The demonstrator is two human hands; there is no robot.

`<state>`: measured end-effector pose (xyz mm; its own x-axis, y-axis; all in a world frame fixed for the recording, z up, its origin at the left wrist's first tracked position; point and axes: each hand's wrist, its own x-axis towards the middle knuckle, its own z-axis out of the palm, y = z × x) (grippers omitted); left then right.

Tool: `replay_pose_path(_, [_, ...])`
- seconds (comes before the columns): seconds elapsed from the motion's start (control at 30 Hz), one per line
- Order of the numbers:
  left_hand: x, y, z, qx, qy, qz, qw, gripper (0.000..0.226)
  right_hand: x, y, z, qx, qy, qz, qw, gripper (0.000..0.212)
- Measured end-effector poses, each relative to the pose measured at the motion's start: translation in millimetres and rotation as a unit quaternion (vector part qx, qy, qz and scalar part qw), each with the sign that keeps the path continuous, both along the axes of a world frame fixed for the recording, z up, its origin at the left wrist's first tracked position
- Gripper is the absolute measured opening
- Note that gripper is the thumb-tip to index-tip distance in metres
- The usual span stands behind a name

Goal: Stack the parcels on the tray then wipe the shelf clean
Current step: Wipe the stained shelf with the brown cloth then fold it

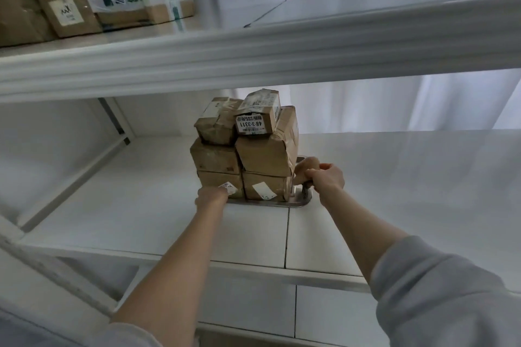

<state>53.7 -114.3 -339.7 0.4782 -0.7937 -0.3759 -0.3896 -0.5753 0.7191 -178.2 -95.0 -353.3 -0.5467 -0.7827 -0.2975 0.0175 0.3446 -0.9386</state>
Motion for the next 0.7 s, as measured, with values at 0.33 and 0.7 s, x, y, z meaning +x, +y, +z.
replay_pose_path(0.33, [36, -35, -19, 0.020, -0.099, -0.019, 0.995, 0.044, 34, -33, -26, 0.072, 0.159, 0.038, 0.984, 0.033])
replay_pose_path(0.7, [36, -35, -24, -0.010, -0.078, -0.058, 0.995, 0.032, 35, -32, -26, 0.079, 0.210, -0.009, 0.974, 0.018])
